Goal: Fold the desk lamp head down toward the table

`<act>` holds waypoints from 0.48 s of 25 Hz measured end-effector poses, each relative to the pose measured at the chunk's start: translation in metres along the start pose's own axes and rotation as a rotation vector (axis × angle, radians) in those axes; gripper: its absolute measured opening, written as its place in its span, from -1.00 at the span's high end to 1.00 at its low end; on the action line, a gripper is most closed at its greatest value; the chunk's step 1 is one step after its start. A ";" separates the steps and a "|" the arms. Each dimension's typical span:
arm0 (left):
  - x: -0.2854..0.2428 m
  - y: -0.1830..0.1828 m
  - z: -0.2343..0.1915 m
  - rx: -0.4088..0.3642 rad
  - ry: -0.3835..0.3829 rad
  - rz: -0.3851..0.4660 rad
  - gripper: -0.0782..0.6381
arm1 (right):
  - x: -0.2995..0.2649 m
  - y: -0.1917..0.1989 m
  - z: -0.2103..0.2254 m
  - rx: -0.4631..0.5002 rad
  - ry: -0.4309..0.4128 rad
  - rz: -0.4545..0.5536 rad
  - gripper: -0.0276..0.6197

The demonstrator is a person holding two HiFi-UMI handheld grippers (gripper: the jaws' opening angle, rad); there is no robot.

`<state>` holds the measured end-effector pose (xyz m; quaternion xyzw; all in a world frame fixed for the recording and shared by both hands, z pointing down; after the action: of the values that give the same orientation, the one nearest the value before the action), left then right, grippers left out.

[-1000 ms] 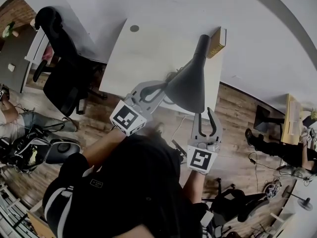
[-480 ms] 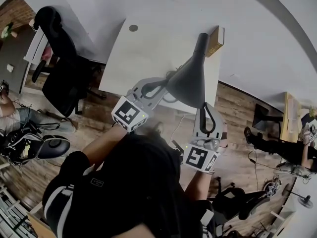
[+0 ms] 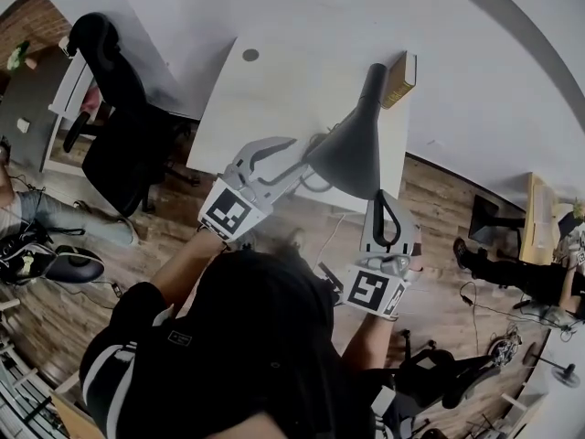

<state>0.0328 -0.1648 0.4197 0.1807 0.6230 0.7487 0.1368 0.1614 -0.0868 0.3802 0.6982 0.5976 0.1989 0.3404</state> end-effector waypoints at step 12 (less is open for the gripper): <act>-0.010 -0.051 0.042 -0.650 0.256 -0.080 0.52 | 0.001 0.001 -0.001 -0.007 -0.003 0.001 0.82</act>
<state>0.0594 -0.1227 0.3747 0.0078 0.3709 0.9185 0.1371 0.1617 -0.0862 0.3812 0.6976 0.5960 0.2003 0.3435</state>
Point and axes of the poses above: the fingertips, and each gripper's own axes: x backward along the fingers, z to its right, y out of its underside, the point moved 2 cm from there along x, backward along the fingers, and after that the axes turned 9 degrees about z, right-handed, at the moved point
